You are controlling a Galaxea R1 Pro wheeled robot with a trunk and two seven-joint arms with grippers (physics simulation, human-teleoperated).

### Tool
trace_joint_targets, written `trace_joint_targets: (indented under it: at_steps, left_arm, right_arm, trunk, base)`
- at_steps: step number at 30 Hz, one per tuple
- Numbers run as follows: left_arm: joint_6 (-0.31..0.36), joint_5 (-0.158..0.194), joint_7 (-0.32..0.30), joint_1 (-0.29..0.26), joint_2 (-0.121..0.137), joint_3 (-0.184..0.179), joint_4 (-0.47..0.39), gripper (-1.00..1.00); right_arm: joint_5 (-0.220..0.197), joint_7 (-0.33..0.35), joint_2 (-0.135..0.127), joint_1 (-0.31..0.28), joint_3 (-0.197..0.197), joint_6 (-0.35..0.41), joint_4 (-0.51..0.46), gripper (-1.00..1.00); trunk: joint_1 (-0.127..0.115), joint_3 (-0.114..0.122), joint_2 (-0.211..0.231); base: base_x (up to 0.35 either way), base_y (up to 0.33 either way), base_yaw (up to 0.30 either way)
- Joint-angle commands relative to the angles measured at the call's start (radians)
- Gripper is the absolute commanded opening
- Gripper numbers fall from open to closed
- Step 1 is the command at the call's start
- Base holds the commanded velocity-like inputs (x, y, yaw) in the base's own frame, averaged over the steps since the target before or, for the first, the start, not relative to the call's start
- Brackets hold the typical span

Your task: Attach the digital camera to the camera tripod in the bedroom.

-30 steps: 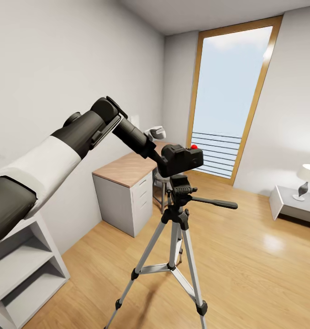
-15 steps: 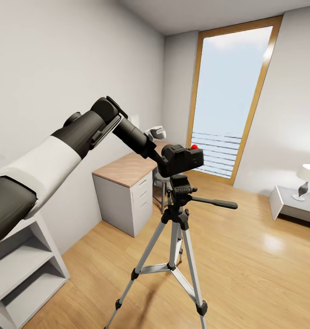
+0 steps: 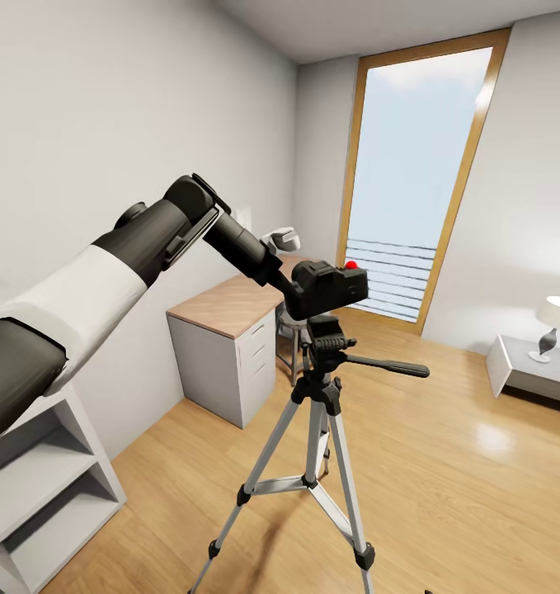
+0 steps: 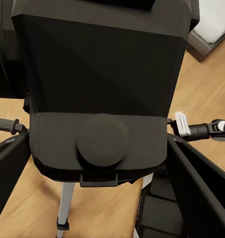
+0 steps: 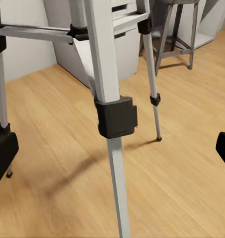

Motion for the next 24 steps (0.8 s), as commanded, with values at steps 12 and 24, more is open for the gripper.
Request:
trace_joint_targets:
  at_steps: [12, 24]
  left_arm:
    - [0.011, 0.002, -0.004, -0.002, 0.001, -0.005, 0.0, -1.0]
    - [0.011, 0.002, -0.004, -0.002, 0.001, -0.005, -0.001, -1.0]
  right_arm:
    - [-0.004, 0.007, 0.04, -0.001, 0.002, 0.105, -0.104, 1.0]
    - [-0.003, 0.006, 0.081, -0.007, 0.003, 0.219, -0.215, 1.0]
  trunk:
    - [0.001, -0.002, -0.002]
    - [0.001, -0.002, -0.002]
  base:
    - [0.0, 0.0, 0.0]
    - [0.0, 0.0, 0.0]
